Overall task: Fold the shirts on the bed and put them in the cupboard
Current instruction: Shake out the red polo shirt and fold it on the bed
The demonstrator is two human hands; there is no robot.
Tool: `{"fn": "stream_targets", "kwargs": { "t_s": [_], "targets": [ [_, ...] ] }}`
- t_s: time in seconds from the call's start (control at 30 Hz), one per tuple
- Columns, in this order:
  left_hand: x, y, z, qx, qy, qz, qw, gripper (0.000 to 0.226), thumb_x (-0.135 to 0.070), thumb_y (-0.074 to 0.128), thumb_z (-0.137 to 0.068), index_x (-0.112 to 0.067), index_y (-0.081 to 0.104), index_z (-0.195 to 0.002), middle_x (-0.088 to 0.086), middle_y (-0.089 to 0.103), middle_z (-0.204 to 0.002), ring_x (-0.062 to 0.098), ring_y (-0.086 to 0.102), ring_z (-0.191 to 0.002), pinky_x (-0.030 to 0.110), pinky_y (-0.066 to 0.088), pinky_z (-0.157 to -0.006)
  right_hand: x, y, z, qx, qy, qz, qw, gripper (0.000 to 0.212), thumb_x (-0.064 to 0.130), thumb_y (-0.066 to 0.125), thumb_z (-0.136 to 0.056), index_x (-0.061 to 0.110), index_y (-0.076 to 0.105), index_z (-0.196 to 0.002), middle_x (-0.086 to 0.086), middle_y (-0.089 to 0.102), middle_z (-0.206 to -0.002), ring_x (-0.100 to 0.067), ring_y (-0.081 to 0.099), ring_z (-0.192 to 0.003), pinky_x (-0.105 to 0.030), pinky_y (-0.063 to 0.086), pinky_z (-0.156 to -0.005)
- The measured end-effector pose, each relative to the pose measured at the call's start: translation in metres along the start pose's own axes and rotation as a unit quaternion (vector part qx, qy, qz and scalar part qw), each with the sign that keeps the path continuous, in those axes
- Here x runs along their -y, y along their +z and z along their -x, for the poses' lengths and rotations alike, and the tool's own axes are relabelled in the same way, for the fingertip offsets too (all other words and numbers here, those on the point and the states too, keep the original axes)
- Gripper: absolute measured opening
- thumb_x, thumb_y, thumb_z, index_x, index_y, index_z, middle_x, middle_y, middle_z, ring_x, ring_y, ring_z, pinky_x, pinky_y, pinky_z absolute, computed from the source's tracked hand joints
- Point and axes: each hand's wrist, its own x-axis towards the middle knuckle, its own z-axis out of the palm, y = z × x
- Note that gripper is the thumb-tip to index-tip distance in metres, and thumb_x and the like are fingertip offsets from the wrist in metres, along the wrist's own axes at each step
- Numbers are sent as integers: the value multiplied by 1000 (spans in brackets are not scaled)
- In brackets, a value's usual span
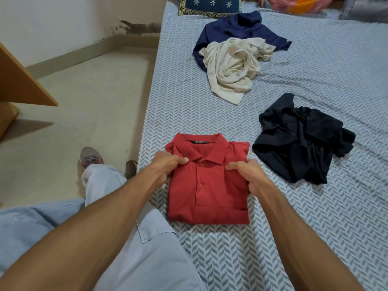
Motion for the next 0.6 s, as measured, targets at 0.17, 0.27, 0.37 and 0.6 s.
{"fn": "stream_targets", "kwargs": {
  "t_s": [0.17,0.27,0.37,0.6],
  "targets": [
    [0,-1,14,56,56,118,990,35,-14,75,-89,-12,66,-123,8,77,-108,25,73,-102,45,58,-93,5,-3,9,80,-48,-101,991,28,-4,66,-82,12,70,-105,-10,76,-83,-21,73,-69,-36,60,-62],
    [-12,-17,30,66,99,140,983,36,-14,69,-95,-13,62,-130,8,75,-115,26,71,-106,43,58,-92,21,2,22,114,-73,-98,986,29,-2,65,-86,12,69,-111,-13,77,-91,-25,73,-78,-41,61,-68],
    [-34,-44,54,72,155,153,973,38,-9,63,-98,-14,56,-134,9,71,-122,21,72,-99,35,62,-82,51,12,42,146,-105,-84,980,38,-1,69,-86,10,66,-122,-17,76,-105,-28,74,-88,-43,62,-75],
    [-86,-128,119,102,273,122,949,66,10,66,-83,-23,49,-138,5,71,-119,19,71,-98,34,61,-79,136,50,103,211,-181,-59,959,40,-4,69,-85,3,67,-125,-21,74,-113,-27,75,-87,-39,63,-70]
  ]
}}
